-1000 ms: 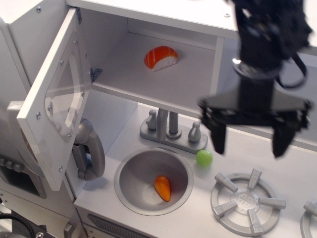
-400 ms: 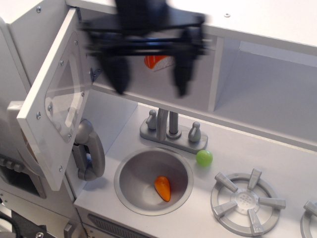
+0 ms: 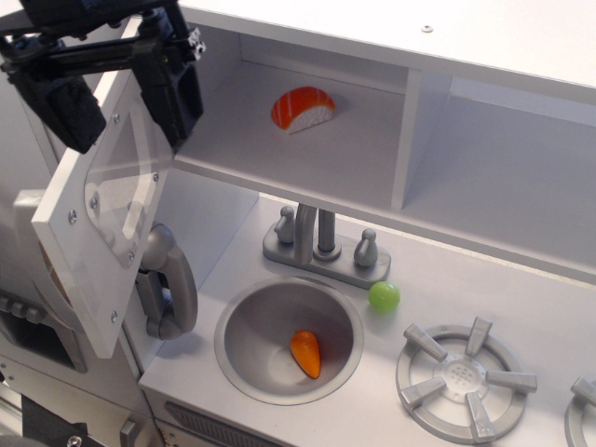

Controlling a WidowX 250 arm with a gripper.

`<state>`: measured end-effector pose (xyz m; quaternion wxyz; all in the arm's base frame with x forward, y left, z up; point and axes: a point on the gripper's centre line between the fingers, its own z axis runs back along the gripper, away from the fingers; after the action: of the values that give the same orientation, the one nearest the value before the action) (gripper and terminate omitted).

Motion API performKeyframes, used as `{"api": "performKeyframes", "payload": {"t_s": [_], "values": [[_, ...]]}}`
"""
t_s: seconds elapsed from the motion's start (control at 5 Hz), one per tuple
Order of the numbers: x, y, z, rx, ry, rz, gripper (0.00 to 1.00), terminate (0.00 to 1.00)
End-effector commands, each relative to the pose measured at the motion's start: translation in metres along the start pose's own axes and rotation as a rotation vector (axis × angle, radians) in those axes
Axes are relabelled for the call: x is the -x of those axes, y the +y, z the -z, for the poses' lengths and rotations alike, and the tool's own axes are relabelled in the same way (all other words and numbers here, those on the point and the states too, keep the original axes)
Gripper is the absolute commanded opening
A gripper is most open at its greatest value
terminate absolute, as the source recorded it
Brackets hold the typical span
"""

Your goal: Close microwave

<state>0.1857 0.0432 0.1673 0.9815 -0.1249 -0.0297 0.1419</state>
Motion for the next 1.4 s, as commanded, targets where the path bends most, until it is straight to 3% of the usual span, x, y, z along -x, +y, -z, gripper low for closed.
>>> {"api": "performKeyframes", "payload": {"t_s": [0.0,0.6,1.0,1.2], "values": [[-0.011,0.029,-0.001,-0.054,-0.068,-0.024,1.00,0.00],[-0.011,0.030,0.045,-0.135,-0.088,-0.037,1.00,0.00],[-0.025,-0.019,0.039,-0.035,-0.063,-0.131,1.00,0.00],[-0.033,-0.051,0.035,0.019,-0.085,-0.162,1.00,0.00]]}}
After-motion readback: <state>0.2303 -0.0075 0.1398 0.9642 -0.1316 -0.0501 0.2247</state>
